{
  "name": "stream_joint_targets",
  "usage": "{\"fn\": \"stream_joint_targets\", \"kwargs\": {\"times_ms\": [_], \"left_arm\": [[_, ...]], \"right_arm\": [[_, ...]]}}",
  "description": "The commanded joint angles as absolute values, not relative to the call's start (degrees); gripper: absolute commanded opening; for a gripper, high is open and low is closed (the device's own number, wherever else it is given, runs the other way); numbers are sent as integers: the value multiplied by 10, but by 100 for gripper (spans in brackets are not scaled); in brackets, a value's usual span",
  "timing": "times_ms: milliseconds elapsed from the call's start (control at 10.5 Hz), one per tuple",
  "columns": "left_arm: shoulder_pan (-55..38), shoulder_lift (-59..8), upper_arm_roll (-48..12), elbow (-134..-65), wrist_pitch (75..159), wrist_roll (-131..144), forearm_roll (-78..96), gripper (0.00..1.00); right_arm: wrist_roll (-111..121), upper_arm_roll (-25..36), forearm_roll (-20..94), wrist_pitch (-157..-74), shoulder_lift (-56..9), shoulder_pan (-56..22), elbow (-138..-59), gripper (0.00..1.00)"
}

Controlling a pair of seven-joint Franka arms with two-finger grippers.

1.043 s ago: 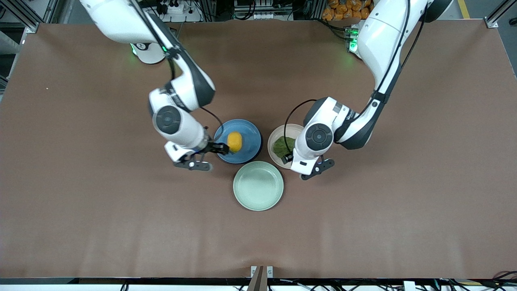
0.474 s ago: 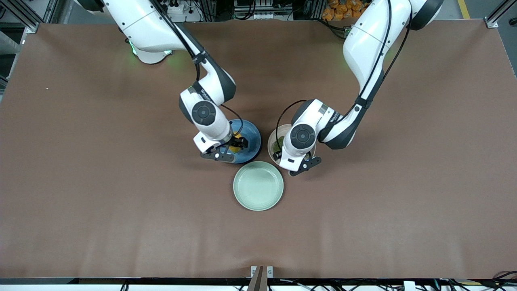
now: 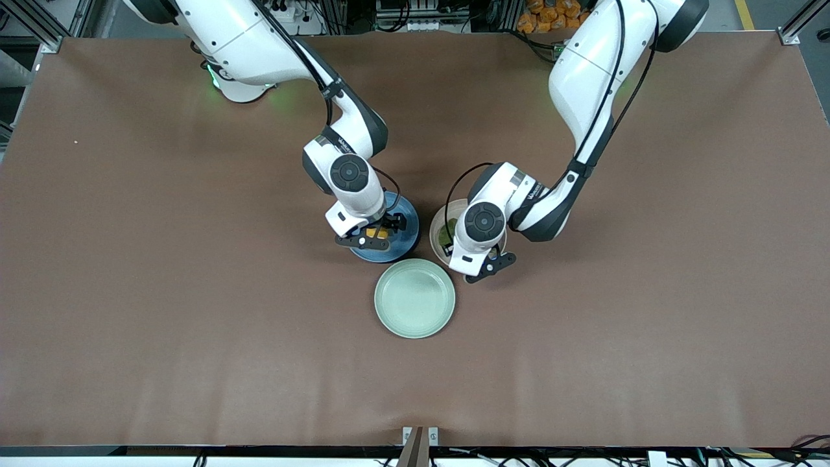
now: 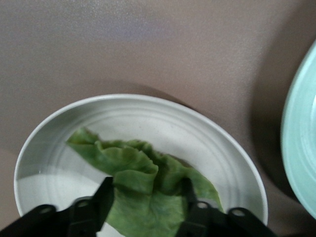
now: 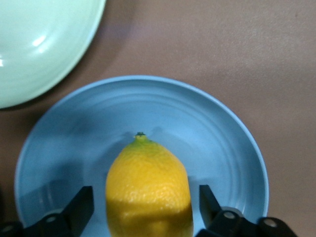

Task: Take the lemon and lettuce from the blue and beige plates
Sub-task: 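Close the right gripper on the lemon while the left gripper grips the lettuce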

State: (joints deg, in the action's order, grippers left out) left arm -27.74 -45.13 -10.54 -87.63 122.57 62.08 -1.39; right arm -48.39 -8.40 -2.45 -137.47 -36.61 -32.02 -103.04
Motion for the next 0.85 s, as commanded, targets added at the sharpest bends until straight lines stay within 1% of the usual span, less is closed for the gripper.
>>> {"fn": "stream_joint_targets", "kwargs": {"times_ms": [0, 95, 190, 284, 379, 474, 569, 759], "left_arm": [[-286, -455, -99, -868, 1229, 631, -30, 38], [-286, -454, -99, -867, 1229, 631, -30, 24], [-286, -453, -98, -865, 1229, 631, -29, 12], [-286, -448, -98, -863, 1229, 632, -29, 9], [-286, -447, -98, -861, 1229, 634, -28, 8], [-286, -446, -98, -860, 1229, 648, -29, 0], [-286, -440, -98, -854, 1227, 659, -30, 0], [-277, -408, -98, -853, 1216, 657, -49, 0]], "right_arm": [[-500, -91, -45, -1378, -370, -320, -1032, 59], [-499, -91, -45, -1374, -370, -319, -1030, 45], [-497, -92, -45, -1371, -368, -317, -1027, 40], [-497, -98, -45, -1369, -367, -315, -1026, 30], [-494, -98, -44, -1367, -364, -313, -1025, 24], [-492, -98, -43, -1336, -353, -309, -1014, 23], [-486, -98, -38, -1283, -339, -302, -996, 23], [-430, -97, -12, -1250, -304, -276, -996, 19]]}}
